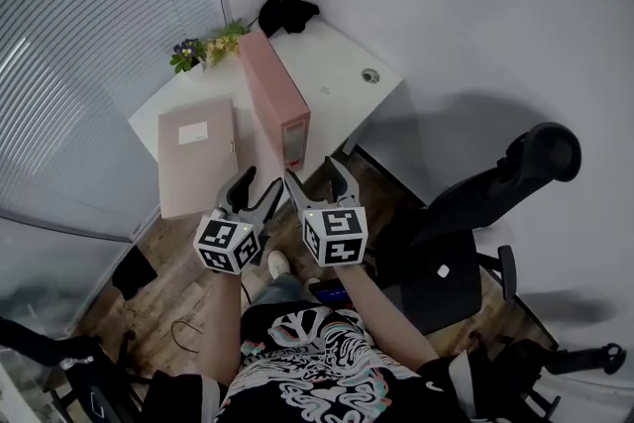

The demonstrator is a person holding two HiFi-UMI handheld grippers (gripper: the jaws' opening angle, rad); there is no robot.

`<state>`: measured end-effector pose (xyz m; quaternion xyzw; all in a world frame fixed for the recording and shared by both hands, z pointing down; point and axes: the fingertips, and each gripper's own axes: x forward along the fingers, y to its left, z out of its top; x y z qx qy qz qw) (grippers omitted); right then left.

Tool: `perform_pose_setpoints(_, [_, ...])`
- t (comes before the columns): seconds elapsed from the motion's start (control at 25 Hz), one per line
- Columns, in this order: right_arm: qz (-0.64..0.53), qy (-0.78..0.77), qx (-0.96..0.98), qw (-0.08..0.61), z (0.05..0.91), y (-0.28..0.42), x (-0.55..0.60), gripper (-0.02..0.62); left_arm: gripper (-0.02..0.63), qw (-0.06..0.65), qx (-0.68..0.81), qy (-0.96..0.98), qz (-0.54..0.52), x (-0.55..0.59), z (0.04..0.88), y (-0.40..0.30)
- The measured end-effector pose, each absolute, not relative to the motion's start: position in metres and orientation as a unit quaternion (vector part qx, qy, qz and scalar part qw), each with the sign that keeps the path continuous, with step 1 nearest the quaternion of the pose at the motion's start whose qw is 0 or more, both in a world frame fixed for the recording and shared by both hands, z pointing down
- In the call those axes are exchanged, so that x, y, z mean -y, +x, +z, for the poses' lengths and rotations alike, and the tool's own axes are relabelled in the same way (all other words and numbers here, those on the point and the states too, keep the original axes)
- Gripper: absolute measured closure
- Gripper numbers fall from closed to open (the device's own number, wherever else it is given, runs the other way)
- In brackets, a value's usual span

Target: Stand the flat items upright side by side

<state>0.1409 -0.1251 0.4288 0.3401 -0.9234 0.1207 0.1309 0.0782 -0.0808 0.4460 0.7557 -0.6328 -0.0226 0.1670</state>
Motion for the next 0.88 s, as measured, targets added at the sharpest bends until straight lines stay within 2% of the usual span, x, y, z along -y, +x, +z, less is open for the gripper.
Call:
perform_pose_setpoints(0.32, [0.157, 0.301, 0.93, 0.142, 0.449, 0.143, 0.076, 0.268, 0.365, 0.177, 0.69, 0.702, -0.015, 0.017, 0.454, 0.055])
perform_pose_setpoints(0.88, [0.178, 0.253, 0.934, 0.179, 0.481, 0.069, 0.021, 0.268, 0.365, 0.196, 0.751, 0.631, -0.008, -0.059, 0.481, -0.044])
